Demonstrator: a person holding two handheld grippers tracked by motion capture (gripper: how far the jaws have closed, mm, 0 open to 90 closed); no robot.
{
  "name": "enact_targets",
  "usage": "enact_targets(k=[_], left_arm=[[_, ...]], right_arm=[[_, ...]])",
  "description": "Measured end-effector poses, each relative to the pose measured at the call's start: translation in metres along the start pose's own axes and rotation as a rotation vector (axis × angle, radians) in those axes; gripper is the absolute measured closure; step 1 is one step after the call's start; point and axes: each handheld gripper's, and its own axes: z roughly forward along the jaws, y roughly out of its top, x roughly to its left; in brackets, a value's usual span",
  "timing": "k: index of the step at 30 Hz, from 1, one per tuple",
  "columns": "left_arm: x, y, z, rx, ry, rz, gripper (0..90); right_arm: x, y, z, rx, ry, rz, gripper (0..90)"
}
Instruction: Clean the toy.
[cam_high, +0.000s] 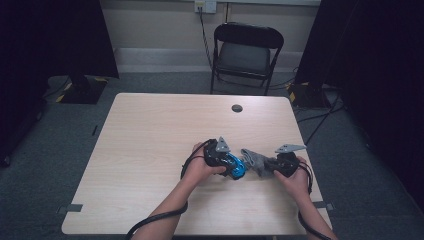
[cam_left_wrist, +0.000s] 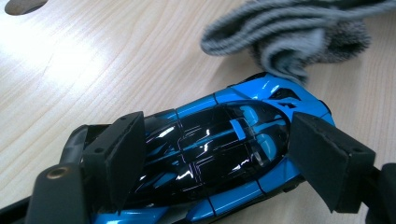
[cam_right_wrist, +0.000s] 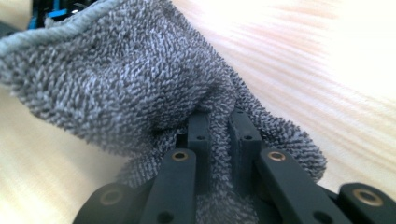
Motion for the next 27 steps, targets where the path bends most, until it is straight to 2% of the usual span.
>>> enact_targets(k=[8,20,27], left_arm=[[0.001,0.000,0.000,-0.007,-0.004,-0.004,19.9],[0.002,-0.001,-0.001,-0.013,-0.012,-0.015,21.6],[0.003,-0.002,-0.001,-0.018,-0.012,-0.012,21.6]], right_arm=[[-0.003,0.007,0.001,-0.011,-0.057,0.014,81.4],[0.001,0.015,-0.025,-0.090,-0.028,0.028,81.3],[0.009,0.017,-0.044,-0.128,-0.002,-0.014,81.3]])
